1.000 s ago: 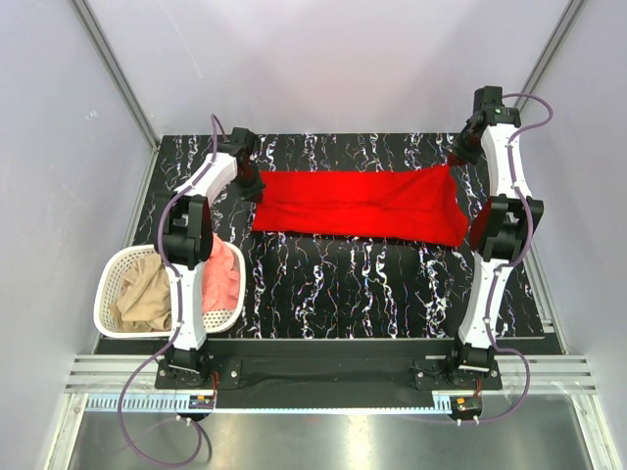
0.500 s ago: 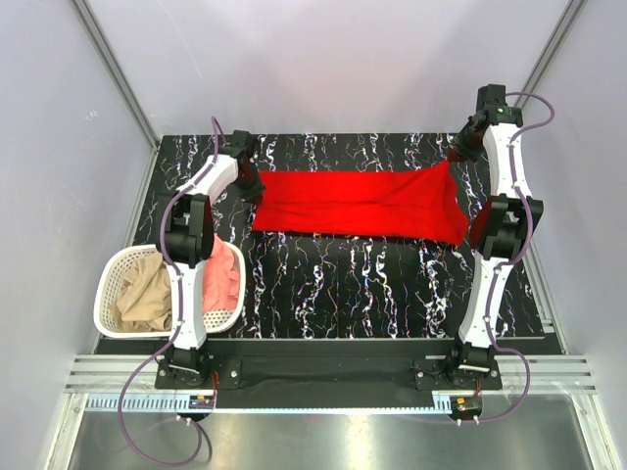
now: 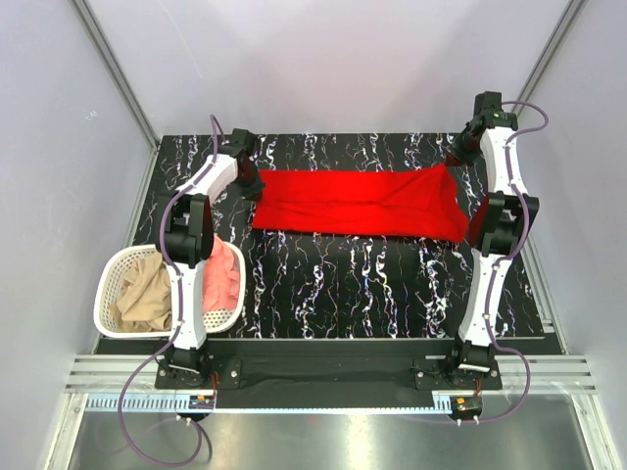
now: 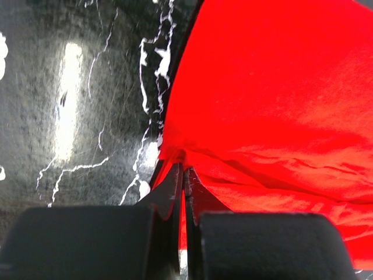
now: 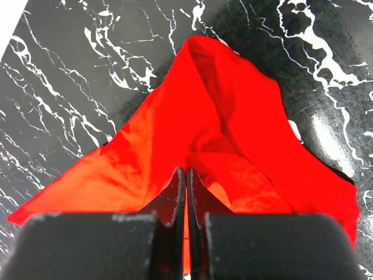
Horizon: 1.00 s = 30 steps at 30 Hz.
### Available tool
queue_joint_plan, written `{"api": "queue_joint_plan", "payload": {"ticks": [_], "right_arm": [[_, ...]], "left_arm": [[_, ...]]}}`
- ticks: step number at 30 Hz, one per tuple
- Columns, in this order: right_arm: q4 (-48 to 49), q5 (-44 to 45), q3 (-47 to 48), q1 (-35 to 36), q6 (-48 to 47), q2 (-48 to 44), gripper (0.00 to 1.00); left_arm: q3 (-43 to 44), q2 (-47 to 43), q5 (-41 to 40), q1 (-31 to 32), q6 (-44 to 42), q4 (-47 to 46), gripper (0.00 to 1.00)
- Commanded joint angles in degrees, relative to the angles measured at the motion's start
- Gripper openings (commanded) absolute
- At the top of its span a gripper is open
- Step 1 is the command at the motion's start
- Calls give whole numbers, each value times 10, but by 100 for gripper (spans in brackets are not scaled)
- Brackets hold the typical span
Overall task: Fold and stack the t-shirts
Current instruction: Fold the tshirt
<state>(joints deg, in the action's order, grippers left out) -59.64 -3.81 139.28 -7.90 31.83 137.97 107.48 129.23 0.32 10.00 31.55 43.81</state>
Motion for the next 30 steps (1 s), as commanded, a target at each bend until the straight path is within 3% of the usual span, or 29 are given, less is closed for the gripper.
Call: {"api": "queue_joint_plan", "payload": {"ticks": [1,10,24,30], "right_arm": [[7,-5,33,-8,6,-10,0],[-4,3,-2,-14,5,-80,0],[9,-18,-3,-22,19,-42,0],[36,-30,-3,-23,20,-17,0]], "left_arm": [[-16,-49,-17,-5,3,-47,0],[-26,-72,-16,-7,5,-52,0],[-18,-47,6,-18,7,-38,0],[4,-23,22,-18,8,-36,15]]}}
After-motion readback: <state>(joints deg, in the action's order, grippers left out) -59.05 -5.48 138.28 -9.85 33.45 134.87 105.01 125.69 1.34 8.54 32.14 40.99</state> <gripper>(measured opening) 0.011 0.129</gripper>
